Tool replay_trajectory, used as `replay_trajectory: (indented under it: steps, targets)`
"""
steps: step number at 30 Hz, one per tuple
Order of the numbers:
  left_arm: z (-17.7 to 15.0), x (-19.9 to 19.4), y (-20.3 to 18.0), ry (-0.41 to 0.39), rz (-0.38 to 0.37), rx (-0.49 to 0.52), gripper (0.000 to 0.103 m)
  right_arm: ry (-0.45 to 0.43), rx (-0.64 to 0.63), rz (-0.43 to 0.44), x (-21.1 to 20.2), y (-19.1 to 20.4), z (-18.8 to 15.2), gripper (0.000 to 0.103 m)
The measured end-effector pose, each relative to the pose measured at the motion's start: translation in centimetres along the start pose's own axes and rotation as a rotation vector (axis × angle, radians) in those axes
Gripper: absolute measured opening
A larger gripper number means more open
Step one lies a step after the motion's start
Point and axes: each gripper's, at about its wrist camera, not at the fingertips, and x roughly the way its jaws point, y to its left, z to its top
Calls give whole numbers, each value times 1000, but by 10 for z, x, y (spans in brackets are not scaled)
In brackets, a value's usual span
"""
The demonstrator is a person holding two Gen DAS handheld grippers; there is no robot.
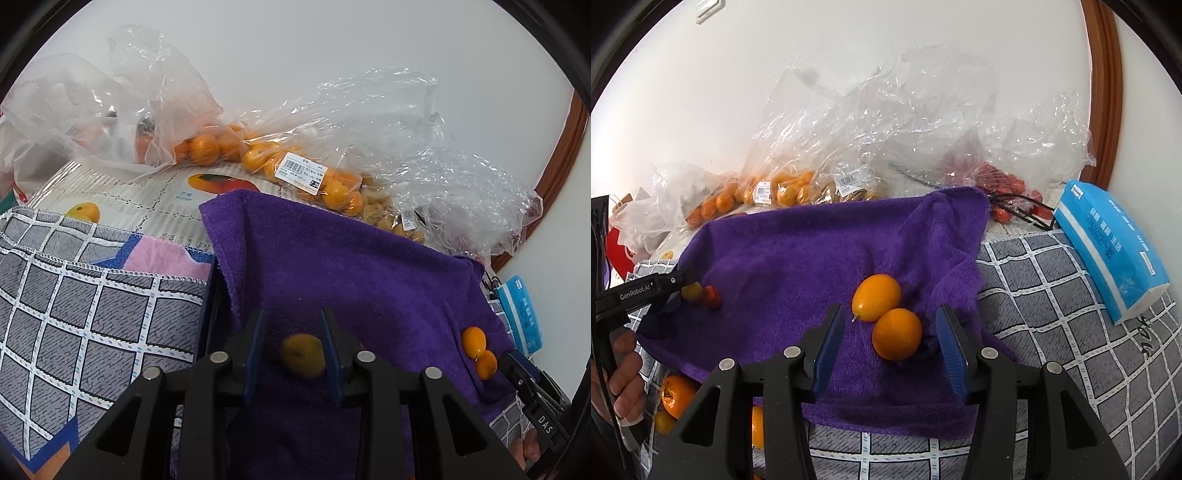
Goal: Organize fruits
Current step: 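Lower the yellow-green fruit with the left gripper while the right gripper releases the orange onto the towel, then grasp a small yellow-green fruit with the left gripper while the right gripper grasps a large orange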
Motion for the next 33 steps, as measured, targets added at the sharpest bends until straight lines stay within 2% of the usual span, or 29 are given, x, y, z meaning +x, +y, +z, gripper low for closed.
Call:
replay_trajectory:
  steps: [6,13,15,17,18,20,21,25,33]
  targets:
    - [2,-12,0,-41,6,1,32,-61,-23,-11,-13,6,1,51]
    - [9,-45,-3,-98,25,9,32,-68,-27,38,-24,12,6,51]
    - [10,-57,-2,-73,46,2,32,-48,-5,47,-30,13,8,50]
    - [6,-68,1,-55,21,-1,32,-35,17,77,-44,15,4,49]
    - [2,-74,3,-46,13,-1,33,-37,22,84,-50,17,1,49]
    - [-7,-85,8,-40,6,4,43,-32,8,83,-62,23,-10,49]
    - [-13,-89,10,-38,4,7,44,-32,-3,79,-68,27,-16,49]
    - [-43,-100,19,5,12,29,45,-4,-35,105,-83,46,-46,50]
    - [-93,-105,33,76,4,56,45,65,-89,145,-82,75,-95,50]
